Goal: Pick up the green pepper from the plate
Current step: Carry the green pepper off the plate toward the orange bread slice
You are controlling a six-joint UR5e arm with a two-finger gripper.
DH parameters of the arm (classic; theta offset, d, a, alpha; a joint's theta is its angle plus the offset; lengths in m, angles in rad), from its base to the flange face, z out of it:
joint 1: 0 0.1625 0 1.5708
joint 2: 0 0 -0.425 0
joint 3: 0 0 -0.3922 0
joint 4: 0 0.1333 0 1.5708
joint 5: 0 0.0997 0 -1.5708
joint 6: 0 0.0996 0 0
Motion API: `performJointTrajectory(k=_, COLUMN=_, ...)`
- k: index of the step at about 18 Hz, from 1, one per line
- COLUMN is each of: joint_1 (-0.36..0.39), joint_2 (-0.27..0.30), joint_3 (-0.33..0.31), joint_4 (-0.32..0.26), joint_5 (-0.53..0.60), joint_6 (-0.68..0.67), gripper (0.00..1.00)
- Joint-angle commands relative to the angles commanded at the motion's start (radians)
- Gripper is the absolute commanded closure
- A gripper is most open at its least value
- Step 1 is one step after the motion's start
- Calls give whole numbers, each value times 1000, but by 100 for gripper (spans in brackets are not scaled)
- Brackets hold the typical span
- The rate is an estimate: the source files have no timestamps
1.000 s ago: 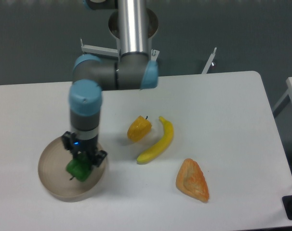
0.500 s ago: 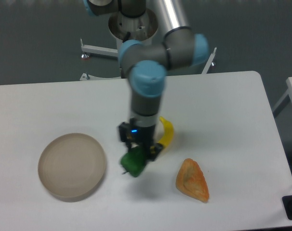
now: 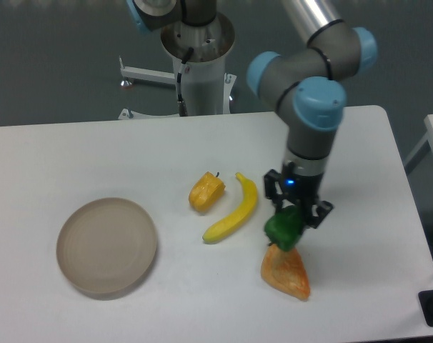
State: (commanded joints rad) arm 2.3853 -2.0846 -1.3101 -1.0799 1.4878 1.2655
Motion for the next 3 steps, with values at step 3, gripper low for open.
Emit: performJointTrajectory(k=3, joint_1=3, joint_2=-9, joint_3=14, joint_4=0, joint_5=5, joint_6=-2, gripper=60)
